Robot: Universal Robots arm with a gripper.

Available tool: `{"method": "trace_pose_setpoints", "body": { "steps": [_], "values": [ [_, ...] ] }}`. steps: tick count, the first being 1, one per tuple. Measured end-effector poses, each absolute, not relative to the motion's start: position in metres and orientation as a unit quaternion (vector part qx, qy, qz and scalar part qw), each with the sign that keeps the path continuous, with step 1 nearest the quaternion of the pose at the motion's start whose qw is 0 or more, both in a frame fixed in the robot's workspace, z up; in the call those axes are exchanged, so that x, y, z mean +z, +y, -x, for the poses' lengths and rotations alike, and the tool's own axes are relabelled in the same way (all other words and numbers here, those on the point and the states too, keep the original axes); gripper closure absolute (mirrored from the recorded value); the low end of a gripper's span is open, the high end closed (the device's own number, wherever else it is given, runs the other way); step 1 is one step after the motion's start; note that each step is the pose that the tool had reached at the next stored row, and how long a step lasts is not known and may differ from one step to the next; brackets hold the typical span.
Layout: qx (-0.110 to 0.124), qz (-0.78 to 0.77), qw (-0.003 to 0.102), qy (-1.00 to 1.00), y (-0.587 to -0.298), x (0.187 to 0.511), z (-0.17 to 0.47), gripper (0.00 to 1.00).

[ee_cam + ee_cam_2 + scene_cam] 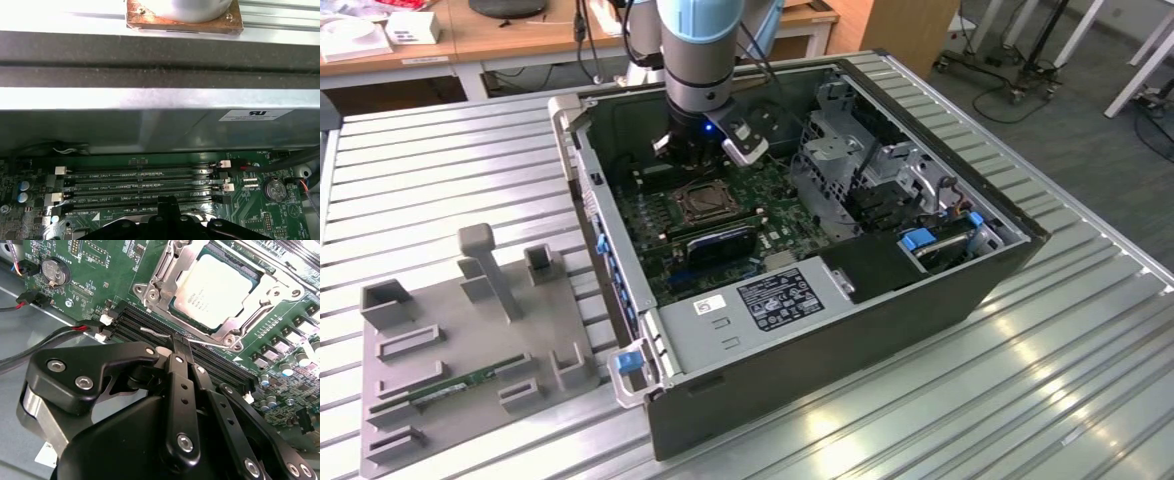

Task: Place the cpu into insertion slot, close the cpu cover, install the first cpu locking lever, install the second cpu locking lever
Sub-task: 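Install the second cpu locking lever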

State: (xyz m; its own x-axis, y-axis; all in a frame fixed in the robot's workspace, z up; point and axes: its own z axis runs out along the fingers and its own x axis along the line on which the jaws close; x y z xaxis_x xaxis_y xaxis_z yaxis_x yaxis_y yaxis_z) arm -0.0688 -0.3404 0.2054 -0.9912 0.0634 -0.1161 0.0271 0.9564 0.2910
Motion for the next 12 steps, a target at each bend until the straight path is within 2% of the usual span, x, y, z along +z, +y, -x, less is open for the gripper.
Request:
{"method": "trace_pose_setpoints", "body": {
  "steps": [12],
  "values": [
    [0.146, -0.032, 0.064, 0.987, -0.3399, 0.2051, 0.0686, 0.89]
  ]
}}
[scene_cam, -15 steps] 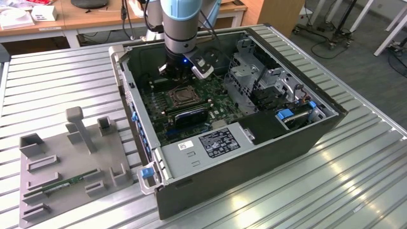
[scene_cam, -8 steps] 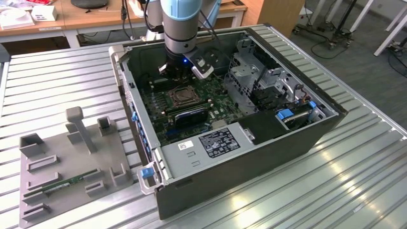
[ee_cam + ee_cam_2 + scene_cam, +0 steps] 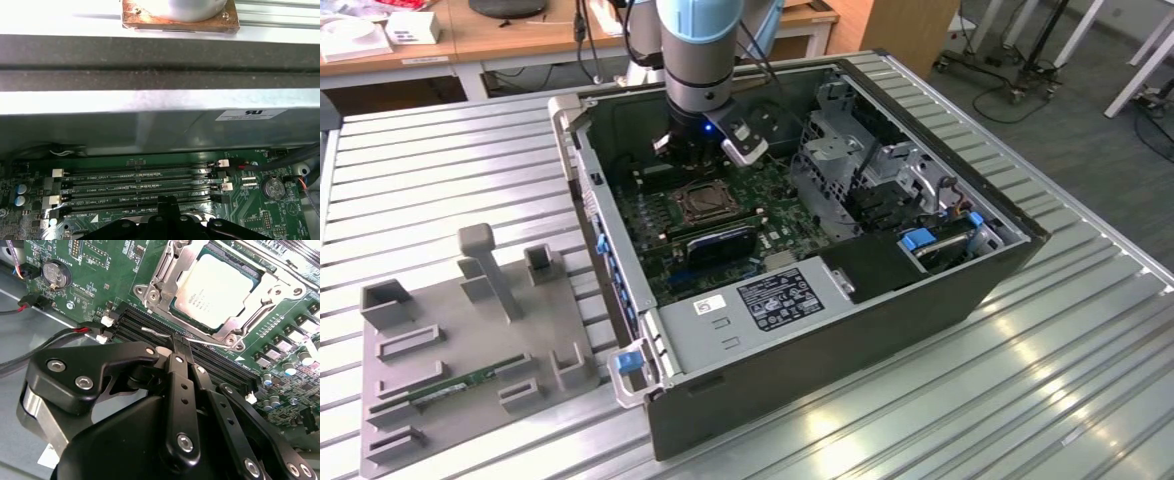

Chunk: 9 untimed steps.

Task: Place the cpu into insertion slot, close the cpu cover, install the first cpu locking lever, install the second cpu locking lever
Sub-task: 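Install the second cpu locking lever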

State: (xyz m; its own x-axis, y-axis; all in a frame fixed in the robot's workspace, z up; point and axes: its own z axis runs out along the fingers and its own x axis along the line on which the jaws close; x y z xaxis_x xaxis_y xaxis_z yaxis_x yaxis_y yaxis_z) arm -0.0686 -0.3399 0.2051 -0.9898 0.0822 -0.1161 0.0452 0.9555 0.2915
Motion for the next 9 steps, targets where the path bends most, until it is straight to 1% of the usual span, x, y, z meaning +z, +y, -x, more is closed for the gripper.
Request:
{"method": "trace_pose_setpoints", "body": {
  "steps": [9],
  "values": [
    [0.144, -0.057, 0.067, 0.986, -0.3399, 0.2048, 0.0687, 0.89]
  ]
}}
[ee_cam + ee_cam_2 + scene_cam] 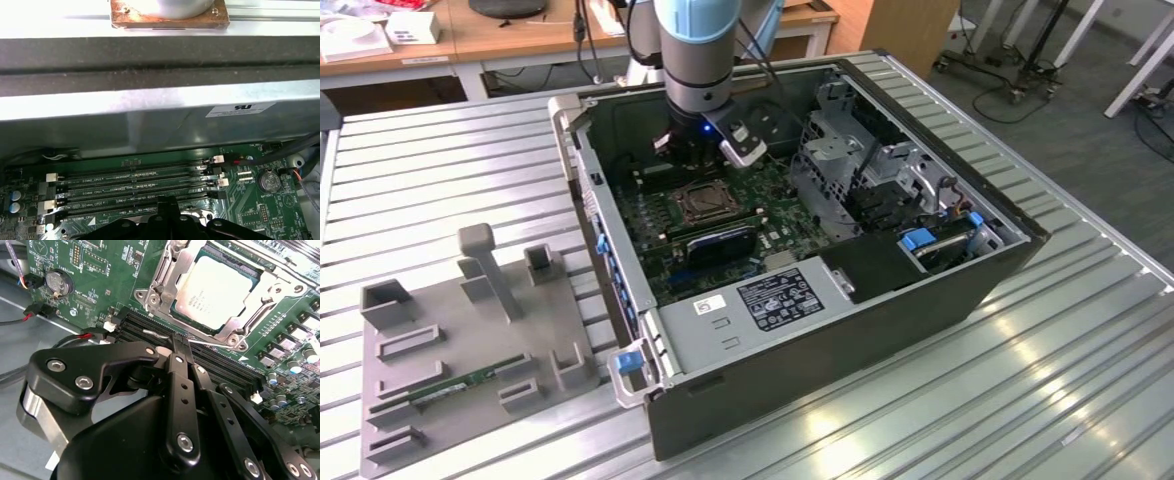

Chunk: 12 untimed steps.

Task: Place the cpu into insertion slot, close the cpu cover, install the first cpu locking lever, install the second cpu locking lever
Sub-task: 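Install the second cpu locking lever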

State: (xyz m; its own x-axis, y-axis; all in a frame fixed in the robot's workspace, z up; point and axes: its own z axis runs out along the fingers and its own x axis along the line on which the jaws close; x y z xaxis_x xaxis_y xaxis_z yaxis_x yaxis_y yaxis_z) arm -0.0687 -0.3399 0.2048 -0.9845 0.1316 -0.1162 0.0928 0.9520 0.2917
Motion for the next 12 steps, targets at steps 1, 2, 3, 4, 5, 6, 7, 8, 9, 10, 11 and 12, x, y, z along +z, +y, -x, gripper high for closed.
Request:
{"method": "trace_pose_setpoints", "body": {
  "steps": [1, 2, 3, 4, 5, 6, 7, 8, 9, 10, 11, 12],
  "values": [
    [0.144, -0.057, 0.067, 0.986, -0.3399, 0.2048, 0.0692, 0.89],
    [0.144, -0.058, 0.067, 0.986, -0.3398, 0.2048, 0.0699, 0.89],
    [0.144, -0.058, 0.067, 0.986, -0.3398, 0.2048, 0.0707, 0.89],
    [0.144, -0.059, 0.068, 0.986, -0.3398, 0.2047, 0.0716, 0.89],
    [0.144, -0.060, 0.068, 0.985, -0.3397, 0.2047, 0.0724, 0.89],
    [0.144, -0.061, 0.068, 0.985, -0.3396, 0.2046, 0.0731, 0.89],
    [0.144, -0.062, 0.068, 0.985, -0.3396, 0.2045, 0.0735, 0.89],
    [0.144, -0.064, 0.068, 0.985, -0.3396, 0.2045, 0.0737, 0.89],
    [0.143, -0.065, 0.068, 0.985, -0.3397, 0.2044, 0.0737, 0.89],
    [0.143, -0.067, 0.069, 0.985, -0.3397, 0.2043, 0.0737, 0.89],
    [0.143, -0.069, 0.069, 0.985, -0.3397, 0.2041, 0.0737, 0.89],
    [0.143, -0.071, 0.069, 0.985, -0.3396, 0.2036, 0.0737, 0.89]
  ]
}}
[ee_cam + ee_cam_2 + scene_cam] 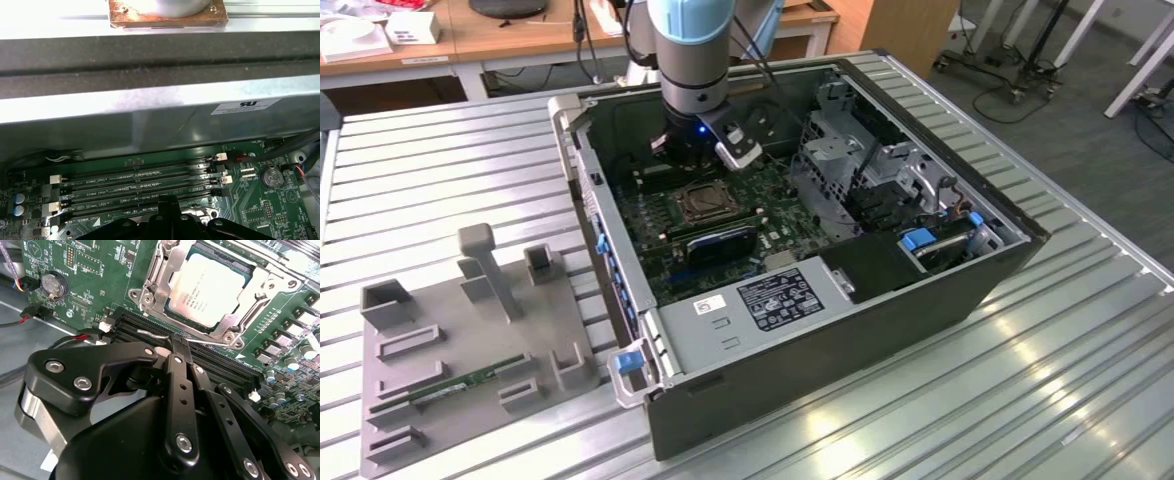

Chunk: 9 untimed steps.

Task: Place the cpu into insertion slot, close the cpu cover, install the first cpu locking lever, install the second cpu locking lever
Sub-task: 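Install the second cpu locking lever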

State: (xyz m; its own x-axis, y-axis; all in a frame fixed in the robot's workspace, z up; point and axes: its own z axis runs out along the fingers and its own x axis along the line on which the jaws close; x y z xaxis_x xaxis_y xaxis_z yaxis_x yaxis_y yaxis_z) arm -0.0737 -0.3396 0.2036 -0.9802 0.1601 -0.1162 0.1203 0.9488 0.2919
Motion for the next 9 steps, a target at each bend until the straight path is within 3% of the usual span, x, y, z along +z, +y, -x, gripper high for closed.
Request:
{"method": "trace_pose_setpoints", "body": {
  "steps": [9],
  "values": [
    [0.143, -0.078, 0.070, 0.984, -0.3387, 0.1998, 0.0736, 0.89]
  ]
}}
